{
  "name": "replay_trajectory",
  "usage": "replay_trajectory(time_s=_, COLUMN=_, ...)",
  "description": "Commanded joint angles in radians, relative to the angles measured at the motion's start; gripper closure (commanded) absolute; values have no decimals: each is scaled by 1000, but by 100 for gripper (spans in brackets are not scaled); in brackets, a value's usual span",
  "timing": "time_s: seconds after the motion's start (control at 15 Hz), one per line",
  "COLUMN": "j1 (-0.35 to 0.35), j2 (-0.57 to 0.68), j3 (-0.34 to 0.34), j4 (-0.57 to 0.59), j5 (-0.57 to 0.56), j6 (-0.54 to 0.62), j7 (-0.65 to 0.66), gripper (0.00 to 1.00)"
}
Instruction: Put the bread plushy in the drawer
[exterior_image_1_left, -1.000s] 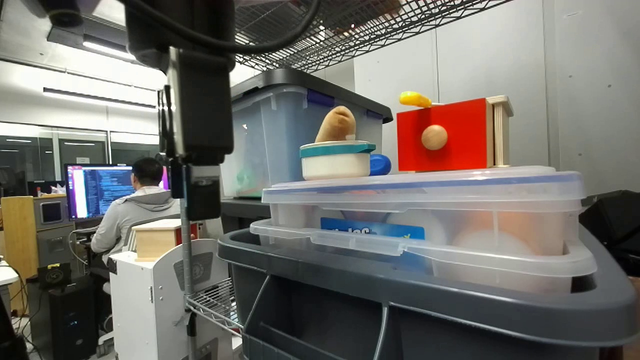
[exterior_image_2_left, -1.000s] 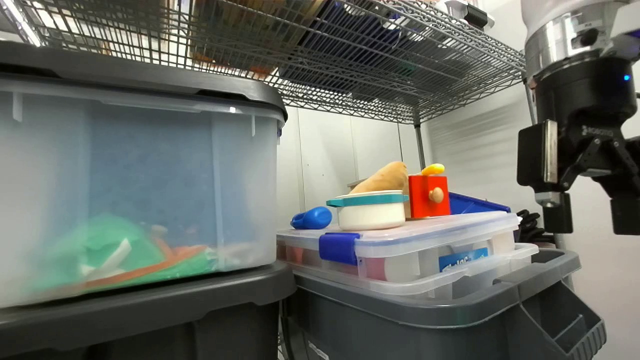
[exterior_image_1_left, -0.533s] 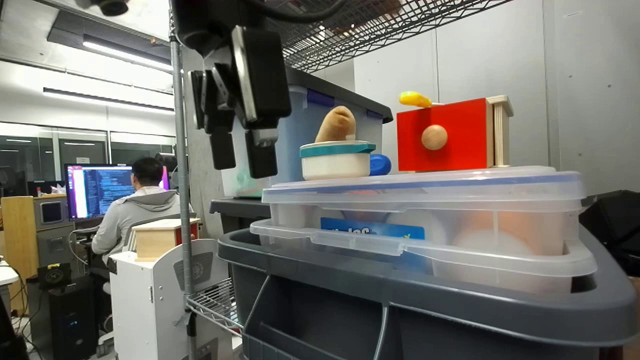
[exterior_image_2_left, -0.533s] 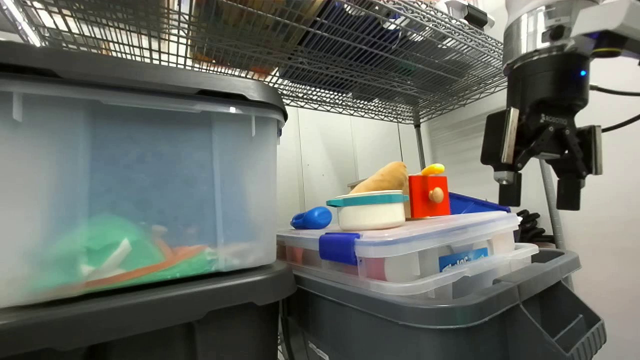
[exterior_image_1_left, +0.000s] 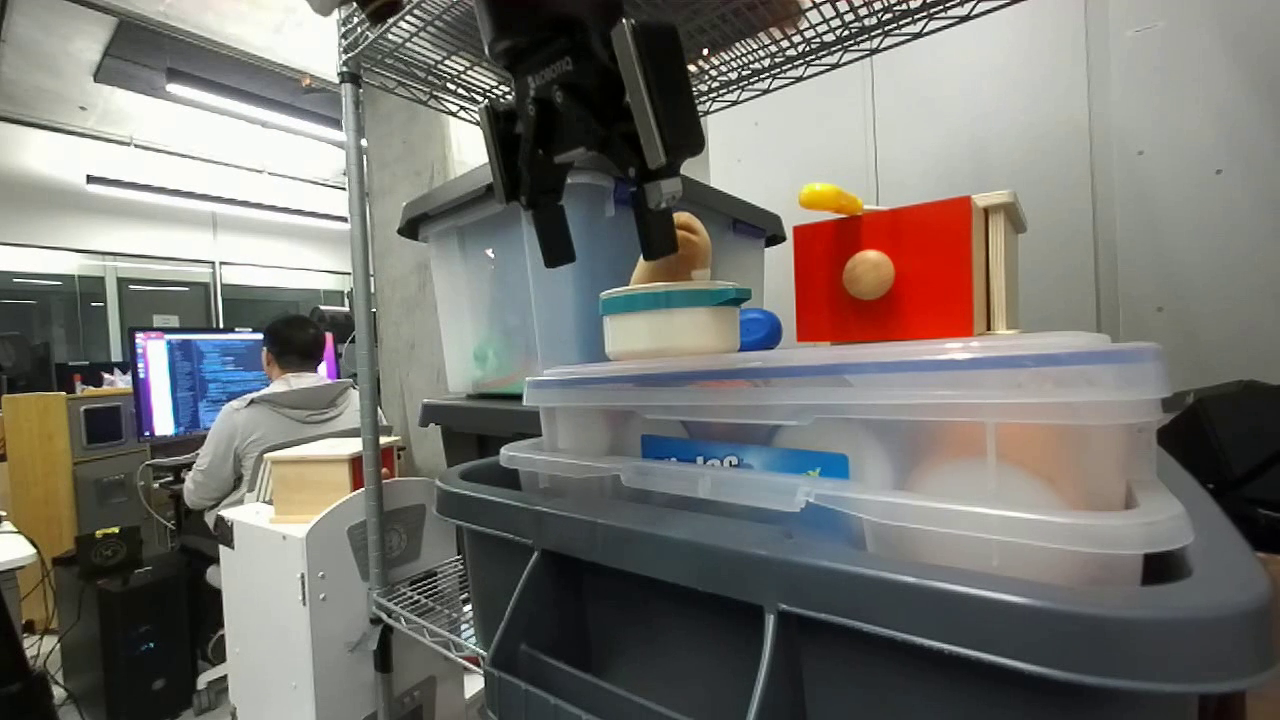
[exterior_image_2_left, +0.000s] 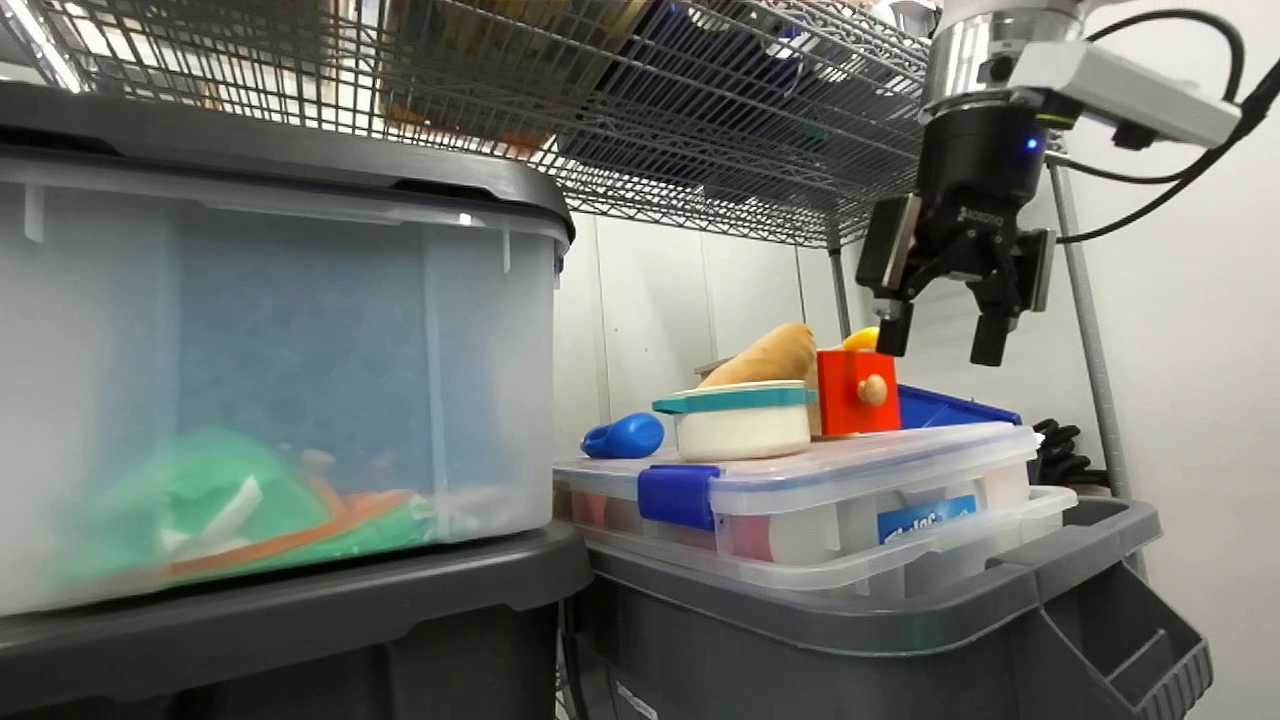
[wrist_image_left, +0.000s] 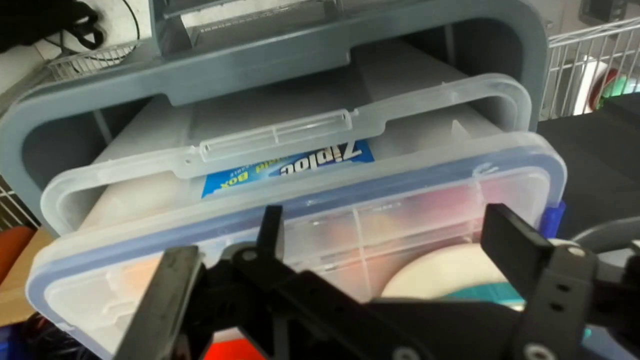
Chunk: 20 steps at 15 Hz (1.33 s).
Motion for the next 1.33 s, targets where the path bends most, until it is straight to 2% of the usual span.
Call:
replay_trajectory(time_s=0.0, j1=30, j2=101, j3=3, j4=98, j5=6, j6=51, j7=-9, gripper=0)
replay_trajectory(time_s=0.2, j1=44, j2=174, j3=21, j4=168, j5=-4, j6=90, j7=7, gripper=0)
replay_trajectory(time_s=0.6, j1=59, j2=210, j3=32, j4=239, j5=-1, j6=104, j7=-9, gripper=0)
replay_trajectory(time_s=1.27, j1=56, j2=228, j3=32, j4=277, j5=-3, j6=100, j7=-6, gripper=0)
